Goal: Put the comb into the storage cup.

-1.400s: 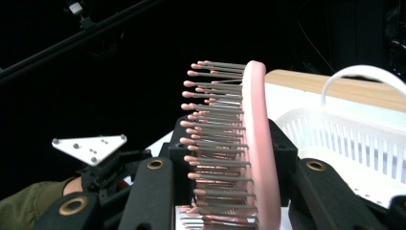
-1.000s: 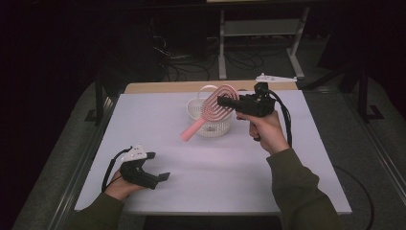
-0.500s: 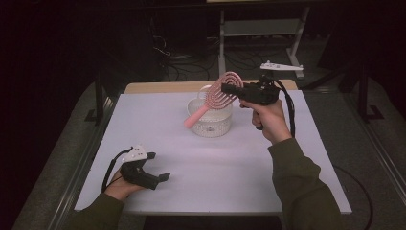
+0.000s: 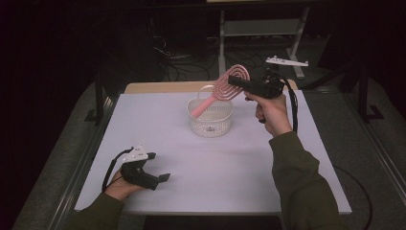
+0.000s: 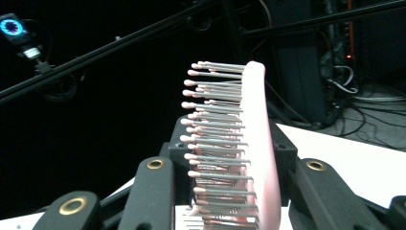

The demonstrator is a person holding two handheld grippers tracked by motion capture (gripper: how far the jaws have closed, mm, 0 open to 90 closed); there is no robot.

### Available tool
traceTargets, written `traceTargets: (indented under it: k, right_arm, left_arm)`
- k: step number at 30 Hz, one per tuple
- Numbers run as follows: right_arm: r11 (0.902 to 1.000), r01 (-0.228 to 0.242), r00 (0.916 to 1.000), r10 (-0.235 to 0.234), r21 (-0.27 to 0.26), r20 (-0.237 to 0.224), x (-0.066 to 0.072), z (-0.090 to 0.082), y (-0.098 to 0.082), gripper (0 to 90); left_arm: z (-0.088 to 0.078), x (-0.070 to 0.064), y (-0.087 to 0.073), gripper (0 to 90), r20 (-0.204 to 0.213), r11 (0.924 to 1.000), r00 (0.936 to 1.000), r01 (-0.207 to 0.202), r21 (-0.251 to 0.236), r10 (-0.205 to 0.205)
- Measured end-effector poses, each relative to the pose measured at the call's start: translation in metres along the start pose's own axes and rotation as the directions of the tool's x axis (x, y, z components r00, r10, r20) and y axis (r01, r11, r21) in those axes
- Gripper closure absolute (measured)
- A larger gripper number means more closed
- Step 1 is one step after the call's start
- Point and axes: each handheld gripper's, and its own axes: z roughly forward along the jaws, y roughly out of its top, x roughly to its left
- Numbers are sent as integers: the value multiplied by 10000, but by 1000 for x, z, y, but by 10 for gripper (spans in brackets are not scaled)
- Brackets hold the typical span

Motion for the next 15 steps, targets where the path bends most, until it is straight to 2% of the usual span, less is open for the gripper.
traceTargets:
  k: [6,15]
  right_arm:
    - [9999,-105,9990,109,-91,430,-10,1,-1,634]
    - [9997,-225,9966,232,-93,788,-15,12,-10,634]
  left_arm:
    - [0,0,0,1,44,10000,10000,17,-49,-17]
    - [0,0,0,1,81,10000,10000,-18,-19,19]
